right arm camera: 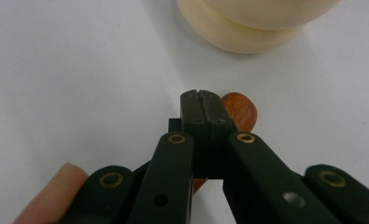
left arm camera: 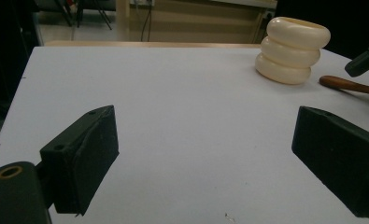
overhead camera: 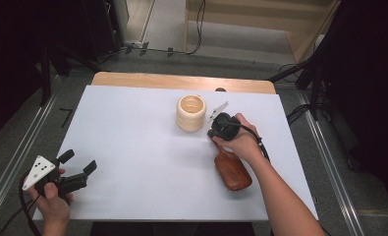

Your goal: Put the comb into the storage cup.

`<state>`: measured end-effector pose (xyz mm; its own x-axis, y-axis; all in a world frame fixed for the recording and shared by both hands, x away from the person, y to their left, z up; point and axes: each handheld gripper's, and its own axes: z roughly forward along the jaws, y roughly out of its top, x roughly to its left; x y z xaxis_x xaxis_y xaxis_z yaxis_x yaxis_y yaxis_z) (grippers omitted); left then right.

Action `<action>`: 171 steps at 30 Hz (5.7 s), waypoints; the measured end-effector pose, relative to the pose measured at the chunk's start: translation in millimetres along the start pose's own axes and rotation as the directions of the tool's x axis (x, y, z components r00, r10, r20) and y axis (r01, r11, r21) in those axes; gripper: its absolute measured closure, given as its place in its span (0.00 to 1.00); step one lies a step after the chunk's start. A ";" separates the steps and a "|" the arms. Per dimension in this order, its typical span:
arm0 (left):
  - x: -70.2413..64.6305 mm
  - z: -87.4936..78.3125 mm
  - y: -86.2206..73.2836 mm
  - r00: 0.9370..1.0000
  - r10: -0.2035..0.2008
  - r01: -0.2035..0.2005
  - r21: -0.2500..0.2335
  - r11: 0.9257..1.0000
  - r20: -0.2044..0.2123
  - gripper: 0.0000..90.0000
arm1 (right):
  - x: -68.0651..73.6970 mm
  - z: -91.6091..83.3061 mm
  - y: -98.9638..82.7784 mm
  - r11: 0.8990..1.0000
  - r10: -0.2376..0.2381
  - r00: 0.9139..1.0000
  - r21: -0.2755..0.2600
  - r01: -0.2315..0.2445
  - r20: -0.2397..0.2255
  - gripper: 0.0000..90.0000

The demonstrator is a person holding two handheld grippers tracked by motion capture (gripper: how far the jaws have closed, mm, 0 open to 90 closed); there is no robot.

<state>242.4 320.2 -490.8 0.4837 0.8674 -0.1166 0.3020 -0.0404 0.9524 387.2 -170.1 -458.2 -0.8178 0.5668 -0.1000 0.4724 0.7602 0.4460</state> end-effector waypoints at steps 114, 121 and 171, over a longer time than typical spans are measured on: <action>-2.1 1.5 -0.2 1.000 0.013 -0.013 0.012 1.000 -0.002 0.08 | 31.5 -38.5 -127.2 0.992 -0.051 0.994 0.109 0.062 -0.098 0.20; -2.3 1.8 -0.1 1.000 0.014 -0.014 0.015 1.000 -0.002 0.08 | 30.4 -33.9 -127.0 0.987 -0.072 0.988 0.130 0.090 -0.138 0.71; -5.1 2.3 0.4 0.999 0.032 -0.032 0.013 0.999 -0.007 0.08 | 49.0 -50.2 -127.7 0.927 0.181 0.981 -0.322 -0.192 -0.062 0.78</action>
<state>242.0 314.7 -490.5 0.4877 0.8690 -0.0842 0.2968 -0.0744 0.9520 270.3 -255.3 -475.4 -0.7374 0.6744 0.0379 0.4888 0.4940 0.7191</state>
